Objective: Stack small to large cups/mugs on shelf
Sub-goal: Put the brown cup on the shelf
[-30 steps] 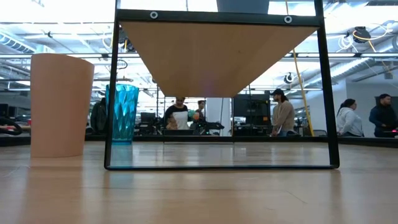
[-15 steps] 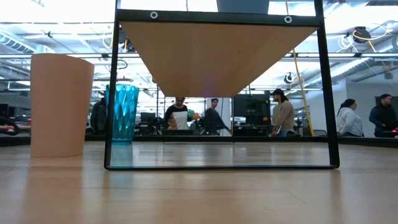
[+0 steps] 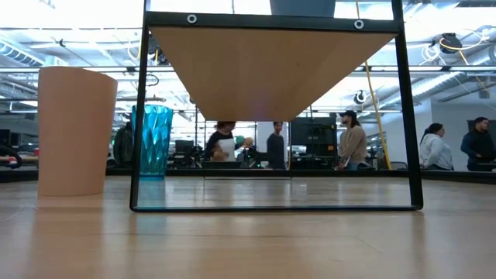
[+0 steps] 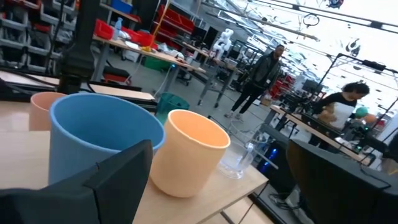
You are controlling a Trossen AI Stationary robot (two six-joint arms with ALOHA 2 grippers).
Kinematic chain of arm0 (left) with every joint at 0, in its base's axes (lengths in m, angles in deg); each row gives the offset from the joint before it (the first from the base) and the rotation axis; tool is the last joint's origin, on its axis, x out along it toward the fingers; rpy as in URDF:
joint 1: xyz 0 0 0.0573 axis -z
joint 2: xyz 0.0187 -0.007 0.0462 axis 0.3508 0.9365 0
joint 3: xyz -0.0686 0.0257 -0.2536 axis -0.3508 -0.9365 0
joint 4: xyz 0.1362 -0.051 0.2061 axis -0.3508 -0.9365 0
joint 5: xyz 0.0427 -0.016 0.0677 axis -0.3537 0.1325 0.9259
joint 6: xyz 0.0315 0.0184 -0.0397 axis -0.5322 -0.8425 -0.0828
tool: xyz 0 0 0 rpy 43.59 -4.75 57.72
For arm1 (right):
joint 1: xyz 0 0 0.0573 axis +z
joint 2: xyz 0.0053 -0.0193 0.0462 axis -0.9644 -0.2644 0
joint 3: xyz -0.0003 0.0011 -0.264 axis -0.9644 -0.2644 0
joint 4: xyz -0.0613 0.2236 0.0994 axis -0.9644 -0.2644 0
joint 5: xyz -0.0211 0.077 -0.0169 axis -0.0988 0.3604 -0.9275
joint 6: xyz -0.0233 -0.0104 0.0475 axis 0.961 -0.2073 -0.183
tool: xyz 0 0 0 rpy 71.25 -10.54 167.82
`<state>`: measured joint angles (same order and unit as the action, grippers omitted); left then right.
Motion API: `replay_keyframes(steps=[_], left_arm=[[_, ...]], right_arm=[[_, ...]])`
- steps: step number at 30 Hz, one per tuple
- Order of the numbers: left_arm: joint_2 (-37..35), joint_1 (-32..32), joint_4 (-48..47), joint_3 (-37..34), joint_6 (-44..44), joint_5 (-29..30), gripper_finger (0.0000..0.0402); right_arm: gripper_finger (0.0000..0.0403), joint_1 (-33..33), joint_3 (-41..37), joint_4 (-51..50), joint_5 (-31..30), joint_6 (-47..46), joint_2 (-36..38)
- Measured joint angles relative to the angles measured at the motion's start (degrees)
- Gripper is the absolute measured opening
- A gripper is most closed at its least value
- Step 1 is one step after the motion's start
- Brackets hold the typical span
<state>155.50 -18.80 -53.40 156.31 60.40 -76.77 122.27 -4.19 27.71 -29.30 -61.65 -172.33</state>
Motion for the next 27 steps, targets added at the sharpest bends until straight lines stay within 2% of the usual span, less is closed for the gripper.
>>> replay_keyframes(steps=[2, 4, 9, 15, 21, 24, 27], left_arm=[[0.0, -0.3, -0.1, 0.0, 0.0, 0.5, 0.0024], [0.0, -0.2, -0.8, 0.0, 0.7, 3.5, 0.0024], [0.4, 0.6, -4.2, -2.1, 5.1, 16.7, 0.0024], [0.5, 2.1, -3.0, -11.4, 10.8, 28.4, 0.0023], [0.5, 1.7, 4.3, -23.2, 17.4, 34.1, 0.0023], [0.5, 0.3, 9.5, -28.2, 19.1, 34.4, 0.0023], [0.5, -1.1, 14.2, -32.5, 19.6, 31.9, 0.0023]], right_arm=[[0.0364, 0.3, -0.2, 0.0, 0.0, -0.6, 0.0], [0.0364, 0.5, -0.5, 0.0, 0.0, -1.6, 0.0], [0.0364, 0.5, -2.3, 0.0, 0.0, -4.4, 0.0], [0.0364, 0.3, -3.9, -0.1, 0.0, -6.7, 0.0], [0.0364, 0.3, -4.1, 0.0, 0.0, -7.1, 0.0], [0.0364, 0.3, -4.1, 0.0, 0.0, -7.0, 0.0], [0.0364, 0.3, -4.1, -0.1, 0.0, -6.5, 0.0]])
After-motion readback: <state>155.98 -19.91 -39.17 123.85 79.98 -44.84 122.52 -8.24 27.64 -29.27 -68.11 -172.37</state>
